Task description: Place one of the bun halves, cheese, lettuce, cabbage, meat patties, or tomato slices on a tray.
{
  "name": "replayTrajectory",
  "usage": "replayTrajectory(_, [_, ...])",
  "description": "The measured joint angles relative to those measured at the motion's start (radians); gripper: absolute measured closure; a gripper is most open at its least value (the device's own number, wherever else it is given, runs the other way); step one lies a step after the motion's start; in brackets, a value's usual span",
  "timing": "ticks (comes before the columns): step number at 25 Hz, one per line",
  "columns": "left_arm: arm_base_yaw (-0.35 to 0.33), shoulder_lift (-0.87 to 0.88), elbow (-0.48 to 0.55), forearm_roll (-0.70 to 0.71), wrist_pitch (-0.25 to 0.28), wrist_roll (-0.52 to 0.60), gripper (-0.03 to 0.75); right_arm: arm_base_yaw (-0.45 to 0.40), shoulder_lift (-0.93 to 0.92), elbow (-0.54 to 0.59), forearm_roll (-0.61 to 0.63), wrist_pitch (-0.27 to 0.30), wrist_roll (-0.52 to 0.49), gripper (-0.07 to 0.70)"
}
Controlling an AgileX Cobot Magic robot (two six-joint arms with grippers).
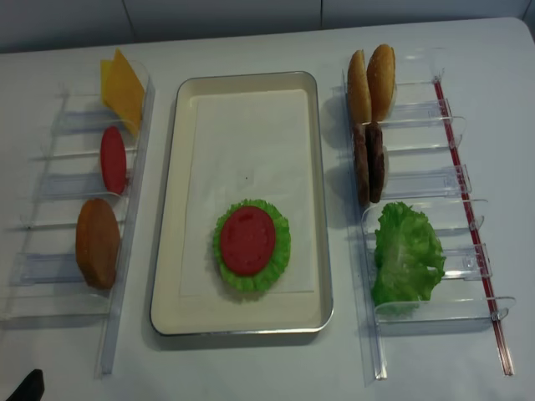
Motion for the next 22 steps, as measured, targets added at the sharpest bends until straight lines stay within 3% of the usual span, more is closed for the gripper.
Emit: replayTrajectory(22, [0.000,0.000,0.000,0.000,0.000,0.000,0.252,0.000,0.000,0.000,0.000,0.000,0.000,0.089])
